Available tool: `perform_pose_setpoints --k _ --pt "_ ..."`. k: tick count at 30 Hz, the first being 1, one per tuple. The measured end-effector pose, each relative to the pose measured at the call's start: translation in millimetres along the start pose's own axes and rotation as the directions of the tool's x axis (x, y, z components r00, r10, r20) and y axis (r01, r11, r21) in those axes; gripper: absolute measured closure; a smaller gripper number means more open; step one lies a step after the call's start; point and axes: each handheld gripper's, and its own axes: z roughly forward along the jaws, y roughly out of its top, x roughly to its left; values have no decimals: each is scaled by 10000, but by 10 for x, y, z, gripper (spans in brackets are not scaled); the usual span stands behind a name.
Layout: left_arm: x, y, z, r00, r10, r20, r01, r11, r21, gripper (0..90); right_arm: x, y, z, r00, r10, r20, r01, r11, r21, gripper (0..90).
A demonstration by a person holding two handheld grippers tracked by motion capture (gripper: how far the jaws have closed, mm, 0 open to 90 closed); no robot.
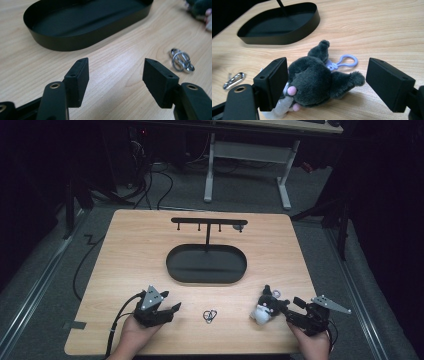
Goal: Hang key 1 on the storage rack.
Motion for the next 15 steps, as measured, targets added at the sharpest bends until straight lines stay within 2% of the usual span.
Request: perform_pose_setpoints --k 4,8,10,11,12,13,14,15 --pt "7 2 -10 10000 77 23 -77 9999 -150 384 66 -25 18 9987 -441 273 440 9990 23 179" --pt "35 34 -90 10000 -68 -35 66 9990 -451 392 122 -34 -16 9941 -878 637 876 9961 70 201" --pt "73 41 -139 9999 -127 -53 123 9984 -550 400 140 -26 -57 9887 -1160 951 1168 9931 -37 275" --pt "73 41 -139 9999 -127 -53 123 9984 -550 401 140 -26 -57 9887 -1160 951 1168 9931 -37 275" --pt "95 37 -159 9999 -92 -102 86 9986 -531 402 149 -30 -109 9838 -1353 1180 1388 9901 -218 375" --pt "120 27 -174 9998 -64 -173 55 9988 -483 405 149 -30 -109 9838 -1353 1180 1388 9901 -218 375" --pt "150 10 -185 9997 -75 -215 66 9992 -383 405 152 -38 -125 9822 -1467 1175 1504 9884 -234 418" --pt "213 -30 -194 9989 -296 -359 288 9993 -231 408 165 -81 -129 9752 -1815 1269 1853 9825 -182 531"
